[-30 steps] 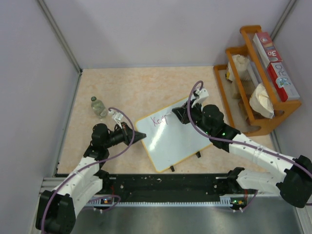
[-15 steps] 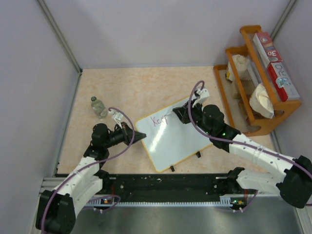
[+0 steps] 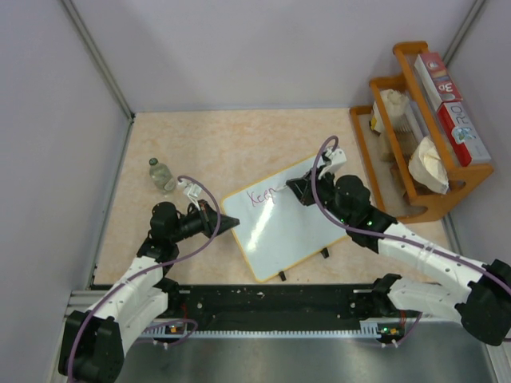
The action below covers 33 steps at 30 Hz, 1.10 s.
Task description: Write a sentence on the whiteboard
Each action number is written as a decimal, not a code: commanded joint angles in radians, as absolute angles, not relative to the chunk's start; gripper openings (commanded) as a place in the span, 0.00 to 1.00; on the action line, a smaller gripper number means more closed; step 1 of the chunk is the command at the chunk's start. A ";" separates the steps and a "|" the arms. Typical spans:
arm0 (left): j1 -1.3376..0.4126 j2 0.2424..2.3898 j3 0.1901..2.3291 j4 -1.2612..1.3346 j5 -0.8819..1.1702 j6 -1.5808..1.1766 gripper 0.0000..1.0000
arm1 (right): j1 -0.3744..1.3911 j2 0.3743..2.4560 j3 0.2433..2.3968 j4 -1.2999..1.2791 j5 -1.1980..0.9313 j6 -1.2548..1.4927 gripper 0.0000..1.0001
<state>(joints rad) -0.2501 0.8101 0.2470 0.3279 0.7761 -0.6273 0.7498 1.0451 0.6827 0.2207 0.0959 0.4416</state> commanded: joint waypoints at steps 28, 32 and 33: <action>-0.258 0.830 0.241 0.233 0.767 -0.408 0.00 | 0.670 0.879 0.646 0.221 -0.015 0.506 0.00; -0.258 0.834 0.261 0.200 0.752 -0.396 0.04 | 0.624 0.835 0.631 0.209 -0.077 0.531 0.00; -0.258 0.834 0.262 0.198 0.753 -0.396 0.12 | 0.618 0.827 0.629 0.196 -0.080 0.529 0.00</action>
